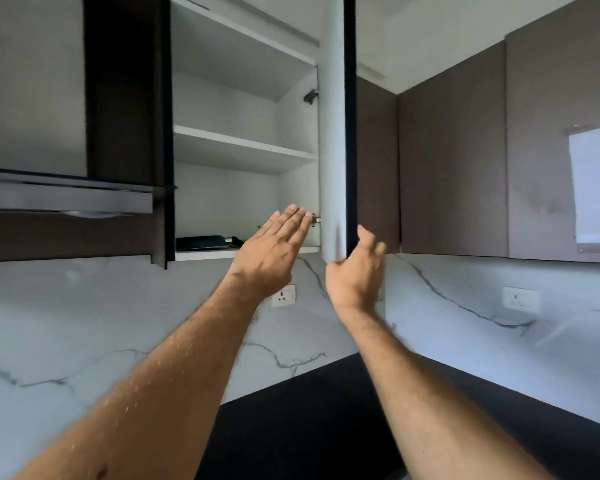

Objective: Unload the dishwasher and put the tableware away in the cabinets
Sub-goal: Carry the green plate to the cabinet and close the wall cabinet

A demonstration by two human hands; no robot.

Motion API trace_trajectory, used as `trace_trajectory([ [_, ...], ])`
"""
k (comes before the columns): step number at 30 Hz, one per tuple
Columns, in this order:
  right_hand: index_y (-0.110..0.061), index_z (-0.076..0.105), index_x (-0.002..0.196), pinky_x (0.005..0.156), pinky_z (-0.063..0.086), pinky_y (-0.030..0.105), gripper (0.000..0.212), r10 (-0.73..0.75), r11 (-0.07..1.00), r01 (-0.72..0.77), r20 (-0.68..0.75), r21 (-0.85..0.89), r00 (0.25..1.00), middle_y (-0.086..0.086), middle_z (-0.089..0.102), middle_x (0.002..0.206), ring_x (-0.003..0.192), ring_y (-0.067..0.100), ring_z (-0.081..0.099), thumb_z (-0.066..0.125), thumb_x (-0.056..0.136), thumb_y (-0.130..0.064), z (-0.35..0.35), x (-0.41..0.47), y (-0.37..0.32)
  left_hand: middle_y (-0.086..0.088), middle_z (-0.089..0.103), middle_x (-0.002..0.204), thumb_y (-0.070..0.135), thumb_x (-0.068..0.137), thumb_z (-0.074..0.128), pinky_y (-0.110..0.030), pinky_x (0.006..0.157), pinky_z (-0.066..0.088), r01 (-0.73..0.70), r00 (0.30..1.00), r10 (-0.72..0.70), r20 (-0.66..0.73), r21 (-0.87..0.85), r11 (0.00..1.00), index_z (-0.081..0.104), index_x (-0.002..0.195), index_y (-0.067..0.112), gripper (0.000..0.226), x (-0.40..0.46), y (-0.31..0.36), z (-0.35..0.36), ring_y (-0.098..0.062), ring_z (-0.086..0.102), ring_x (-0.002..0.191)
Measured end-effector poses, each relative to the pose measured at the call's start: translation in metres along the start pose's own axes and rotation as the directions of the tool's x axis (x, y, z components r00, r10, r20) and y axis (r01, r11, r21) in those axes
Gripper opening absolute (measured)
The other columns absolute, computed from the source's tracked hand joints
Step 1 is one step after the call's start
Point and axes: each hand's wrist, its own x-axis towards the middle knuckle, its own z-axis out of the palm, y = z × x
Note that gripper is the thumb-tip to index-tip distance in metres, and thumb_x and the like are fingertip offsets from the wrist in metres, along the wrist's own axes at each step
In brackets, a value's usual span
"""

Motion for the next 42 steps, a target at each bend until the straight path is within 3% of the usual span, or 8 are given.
trace_trajectory([
  [4, -0.014, 0.041, 0.143, 0.092, 0.047, 0.043, 0.078, -0.092, 0.995, 0.094, 0.08, -0.015, 0.993, 0.013, 0.049, 0.119, 0.109, 0.036, 0.051, 0.069, 0.071, -0.001, 0.047, -0.033, -0.03, -0.009, -0.011, 0.163, 0.01, 0.071, -0.017, -0.033, 0.121, -0.012, -0.009, 1.0, 0.009, 0.013, 0.073, 0.997, -0.01, 0.155, 0.008, 0.084, -0.024, -0.029, -0.006, -0.021, -0.014, 0.15],
  [9, -0.011, 0.035, 0.149, 0.088, 0.046, 0.042, 0.077, -0.238, 0.971, 0.23, 0.183, 0.067, 0.954, 0.012, 0.046, 0.117, 0.11, 0.034, 0.051, 0.068, 0.08, -0.002, 0.09, -0.053, -0.046, -0.01, 0.001, 0.164, 0.012, 0.077, -0.017, -0.034, 0.121, -0.009, -0.002, 0.999, -0.003, 0.035, 0.138, 0.99, 0.002, 0.156, 0.005, 0.081, -0.051, -0.066, 0.0, -0.023, -0.004, 0.151],
  [16, -0.028, 0.037, 0.148, 0.098, 0.044, 0.035, 0.062, -0.435, 0.887, 0.407, 0.697, 0.22, 0.571, 0.004, 0.047, 0.122, 0.118, 0.031, 0.054, 0.059, 0.092, -0.015, 0.128, -0.018, -0.036, -0.007, -0.009, 0.164, 0.009, 0.074, 0.001, -0.032, 0.121, -0.013, 0.082, 0.981, -0.115, 0.157, 0.206, 0.975, -0.006, 0.156, 0.008, 0.082, -0.061, -0.087, 0.015, -0.019, -0.014, 0.15],
  [23, -0.025, 0.036, 0.152, 0.119, 0.025, 0.034, 0.069, -0.441, 0.826, 0.527, 0.814, 0.203, 0.377, -0.002, 0.023, 0.162, 0.146, 0.023, 0.029, 0.049, 0.089, 0.001, 0.171, 0.025, -0.022, -0.008, -0.006, 0.165, 0.007, 0.088, 0.037, -0.033, 0.121, -0.011, 0.177, 0.936, -0.25, 0.249, 0.28, 0.944, -0.003, 0.156, 0.009, 0.08, -0.04, -0.097, 0.065, -0.019, -0.011, 0.151],
  [26, -0.027, 0.046, 0.147, 0.119, 0.025, 0.032, 0.068, -0.451, 0.827, 0.533, 0.779, 0.181, 0.435, -0.004, 0.028, 0.161, 0.145, 0.017, 0.031, 0.051, 0.086, 0.003, 0.195, 0.042, -0.006, -0.017, -0.008, 0.163, 0.017, 0.092, 0.043, -0.042, 0.123, -0.007, 0.254, 0.865, -0.399, 0.304, 0.42, 0.871, -0.003, 0.155, 0.002, 0.079, -0.031, -0.093, 0.091, -0.03, -0.012, 0.151],
  [30, -0.034, 0.026, 0.155, 0.114, 0.035, 0.042, 0.081, -0.414, 0.869, 0.468, 0.754, 0.161, 0.51, -0.015, 0.003, 0.164, 0.147, 0.016, 0.027, 0.053, 0.085, -0.002, 0.221, 0.054, 0.008, -0.026, -0.009, 0.16, 0.018, 0.094, 0.052, -0.051, 0.122, 0.002, 0.353, 0.789, -0.533, 0.305, 0.486, 0.8, -0.011, 0.154, 0.004, 0.088, -0.016, -0.095, 0.117, -0.042, -0.011, 0.148],
  [36, -0.03, 0.005, 0.158, 0.119, 0.025, 0.048, 0.087, -0.385, 0.853, 0.51, 0.791, 0.109, 0.475, -0.011, -0.016, 0.163, 0.152, 0.013, -0.001, 0.054, 0.09, -0.006, 0.256, 0.066, 0.015, -0.022, -0.007, 0.161, 0.009, 0.097, 0.047, -0.046, 0.12, 0.016, 0.441, 0.732, -0.6, 0.323, 0.447, 0.779, -0.011, 0.156, 0.014, 0.082, -0.004, -0.122, 0.133, -0.04, -0.007, 0.149],
  [42, -0.024, -0.001, 0.158, 0.121, 0.02, 0.043, 0.087, -0.384, 0.812, 0.575, 0.835, 0.103, 0.394, -0.009, -0.017, 0.163, 0.152, 0.013, -0.003, 0.049, 0.091, -0.002, 0.289, 0.066, 0.025, -0.014, -0.003, 0.164, 0.004, 0.096, 0.047, -0.043, 0.12, 0.017, 0.497, 0.7, -0.634, 0.329, 0.413, 0.763, 0.002, 0.157, 0.012, 0.076, 0.002, -0.152, 0.147, -0.033, 0.001, 0.151],
])
